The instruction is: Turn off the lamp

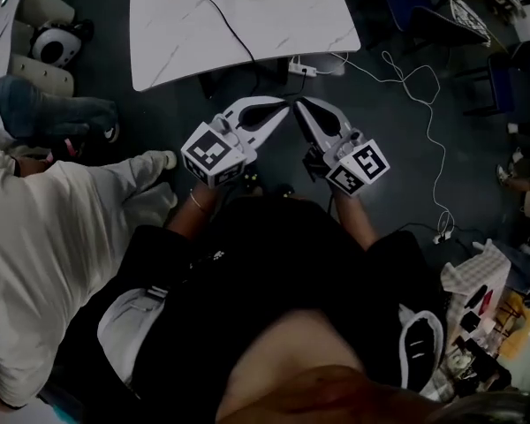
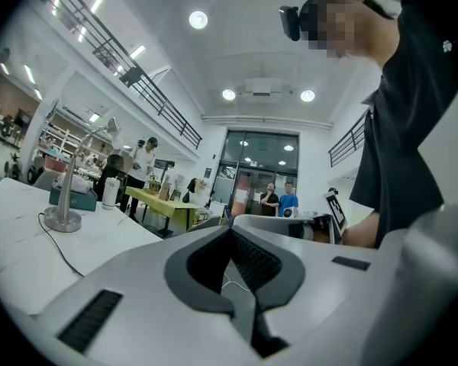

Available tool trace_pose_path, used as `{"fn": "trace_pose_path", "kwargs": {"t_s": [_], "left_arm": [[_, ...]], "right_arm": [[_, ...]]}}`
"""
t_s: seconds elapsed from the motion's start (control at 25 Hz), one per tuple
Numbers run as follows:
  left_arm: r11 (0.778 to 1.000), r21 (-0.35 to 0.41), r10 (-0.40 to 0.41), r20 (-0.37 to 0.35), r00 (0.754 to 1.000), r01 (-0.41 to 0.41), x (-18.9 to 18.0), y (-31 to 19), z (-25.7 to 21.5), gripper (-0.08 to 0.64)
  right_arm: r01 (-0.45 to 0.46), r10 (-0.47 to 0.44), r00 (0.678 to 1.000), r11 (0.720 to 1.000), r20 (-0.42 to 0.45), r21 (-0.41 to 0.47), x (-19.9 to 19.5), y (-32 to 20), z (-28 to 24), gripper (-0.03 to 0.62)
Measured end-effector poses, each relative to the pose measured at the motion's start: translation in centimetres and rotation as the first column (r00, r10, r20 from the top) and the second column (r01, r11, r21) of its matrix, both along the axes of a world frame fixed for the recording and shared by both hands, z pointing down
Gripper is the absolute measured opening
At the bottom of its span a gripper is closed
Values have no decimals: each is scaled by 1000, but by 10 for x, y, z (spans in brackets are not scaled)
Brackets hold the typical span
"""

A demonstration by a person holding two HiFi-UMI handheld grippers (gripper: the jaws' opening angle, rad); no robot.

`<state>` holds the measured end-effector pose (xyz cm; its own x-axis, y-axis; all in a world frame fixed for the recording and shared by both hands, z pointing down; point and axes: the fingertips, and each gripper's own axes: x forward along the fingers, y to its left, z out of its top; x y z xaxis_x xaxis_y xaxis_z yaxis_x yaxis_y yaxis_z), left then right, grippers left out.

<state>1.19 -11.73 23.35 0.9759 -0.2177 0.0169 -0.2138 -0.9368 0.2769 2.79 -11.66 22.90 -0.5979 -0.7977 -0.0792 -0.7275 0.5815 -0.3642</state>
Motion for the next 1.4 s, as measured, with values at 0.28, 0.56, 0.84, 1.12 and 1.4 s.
{"fn": "trace_pose_path", "kwargs": {"t_s": [0.28,0.56,0.84,1.12,1.4], "left_arm": [[998,13,-61,41,997,61,10,22,-2,6],[993,11,-117,10,993,117,23,59,-10,6],[987,8,-162,38,986,162,22,101,-2,6],[975,6,-221,48,974,221,8,137,2,6],[961,4,-276,56,960,276,-7,172,5,6]], "right_arm": [[-14,13,1000,999,19,30,21,26,-13,0],[29,-30,999,999,21,41,32,69,-14,0],[94,-96,995,994,30,46,27,107,-15,0],[162,-163,986,986,42,43,10,140,-12,0],[224,-226,973,974,45,46,-7,174,-10,0]]}}
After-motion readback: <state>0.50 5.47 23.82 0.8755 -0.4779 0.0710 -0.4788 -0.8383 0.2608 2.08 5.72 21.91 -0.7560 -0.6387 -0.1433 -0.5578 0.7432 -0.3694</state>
